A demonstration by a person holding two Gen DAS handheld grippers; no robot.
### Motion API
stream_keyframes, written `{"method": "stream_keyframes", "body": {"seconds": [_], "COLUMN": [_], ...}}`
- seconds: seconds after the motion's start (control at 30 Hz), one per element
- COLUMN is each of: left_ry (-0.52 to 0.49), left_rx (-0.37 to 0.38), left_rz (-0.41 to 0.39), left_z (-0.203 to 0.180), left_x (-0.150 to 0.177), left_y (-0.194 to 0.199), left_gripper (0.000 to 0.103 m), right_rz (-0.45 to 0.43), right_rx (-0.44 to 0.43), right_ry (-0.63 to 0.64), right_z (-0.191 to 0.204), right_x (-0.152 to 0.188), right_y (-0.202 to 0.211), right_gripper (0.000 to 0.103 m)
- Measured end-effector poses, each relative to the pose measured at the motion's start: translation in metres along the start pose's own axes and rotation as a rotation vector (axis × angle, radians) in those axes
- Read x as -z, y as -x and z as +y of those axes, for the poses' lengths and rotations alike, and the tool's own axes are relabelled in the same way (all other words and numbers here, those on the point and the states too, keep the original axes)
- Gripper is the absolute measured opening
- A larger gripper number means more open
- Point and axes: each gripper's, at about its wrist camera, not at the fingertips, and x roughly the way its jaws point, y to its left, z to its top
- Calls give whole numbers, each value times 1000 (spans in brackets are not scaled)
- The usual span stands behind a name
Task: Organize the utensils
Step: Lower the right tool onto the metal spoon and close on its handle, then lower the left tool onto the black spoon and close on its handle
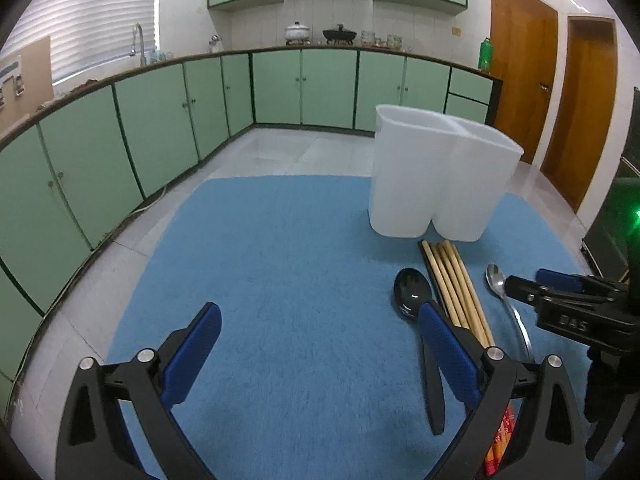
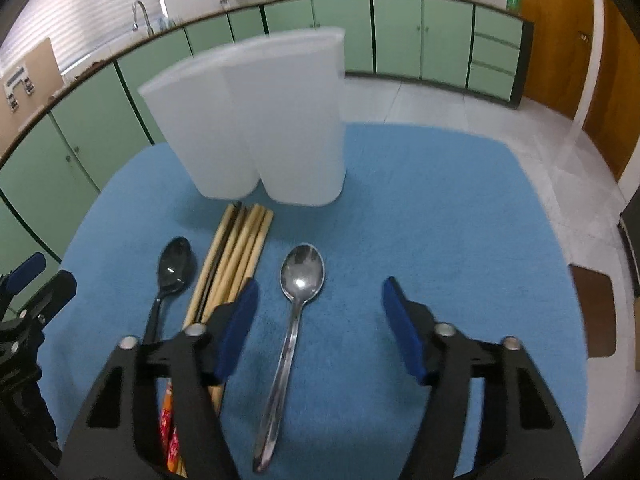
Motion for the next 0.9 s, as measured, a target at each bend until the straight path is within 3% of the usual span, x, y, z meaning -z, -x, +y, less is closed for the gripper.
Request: {"method": "stream_keyframes", "body": {"seconds": [0.1,0.33,0.57,0.8,0.9], "left_ry": [-21,-63,-97,-141,-126], "left_rx": [11,41,90,36,50], "left_rz": [20,67,108,188,210], "left_z": [-4,-18,-34,-46,-44], "left_x": [-1,-2,0,2,1], "left_y": [-10,-26,-36,-62,-71], "left_gripper": [97,97,97,97,98], "right_rz": [14,19,17,16,13], "right_rx": [4,-7,4,-17,-12], "right_ry": [-3,-3,66,54,61], "right_z": [2,5,3,-8,-4], "right_x": [-2,-8,-6,-11,-11], "right_y": [-7,-16,-13,-12,-13], "right_gripper": [50,26,26,26,26]}}
